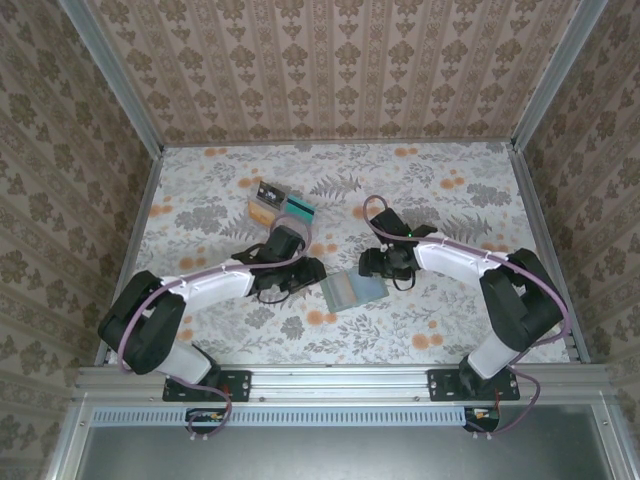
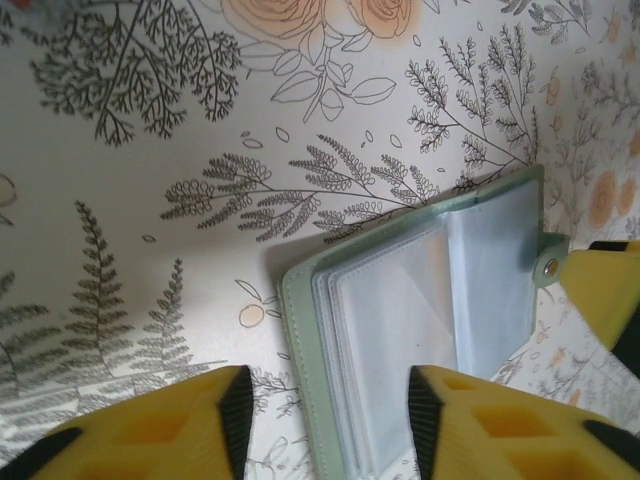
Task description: Take the credit cards out of the card holder
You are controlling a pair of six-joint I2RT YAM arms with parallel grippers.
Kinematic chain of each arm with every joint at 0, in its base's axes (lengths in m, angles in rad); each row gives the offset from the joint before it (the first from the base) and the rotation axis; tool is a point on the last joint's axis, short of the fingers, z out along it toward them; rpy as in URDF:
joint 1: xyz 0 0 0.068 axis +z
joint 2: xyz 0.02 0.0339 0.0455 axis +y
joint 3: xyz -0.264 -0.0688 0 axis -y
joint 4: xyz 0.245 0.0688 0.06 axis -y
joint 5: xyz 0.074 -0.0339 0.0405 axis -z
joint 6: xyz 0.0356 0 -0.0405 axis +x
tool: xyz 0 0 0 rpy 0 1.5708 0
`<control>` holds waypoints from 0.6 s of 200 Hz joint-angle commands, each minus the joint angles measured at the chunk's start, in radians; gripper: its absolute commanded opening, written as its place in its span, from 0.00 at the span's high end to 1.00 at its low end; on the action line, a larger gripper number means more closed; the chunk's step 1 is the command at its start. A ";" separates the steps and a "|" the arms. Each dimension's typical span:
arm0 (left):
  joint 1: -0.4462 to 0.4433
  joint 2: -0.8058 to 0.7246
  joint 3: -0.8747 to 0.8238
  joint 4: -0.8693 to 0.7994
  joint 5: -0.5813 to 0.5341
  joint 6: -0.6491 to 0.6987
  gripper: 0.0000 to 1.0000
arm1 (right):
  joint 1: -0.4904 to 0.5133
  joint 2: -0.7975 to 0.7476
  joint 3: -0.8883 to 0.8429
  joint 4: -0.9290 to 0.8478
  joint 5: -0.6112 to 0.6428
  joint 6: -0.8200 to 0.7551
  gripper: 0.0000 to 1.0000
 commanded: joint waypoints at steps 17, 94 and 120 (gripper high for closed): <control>-0.021 -0.046 -0.004 -0.013 0.004 -0.052 0.44 | 0.005 0.054 -0.024 -0.018 -0.065 -0.037 0.28; -0.035 -0.025 0.004 -0.030 0.064 -0.056 0.57 | 0.095 0.014 -0.112 0.106 -0.248 0.101 0.40; -0.035 0.011 0.015 -0.046 0.076 -0.042 0.64 | 0.094 -0.030 -0.129 0.122 -0.218 0.129 0.41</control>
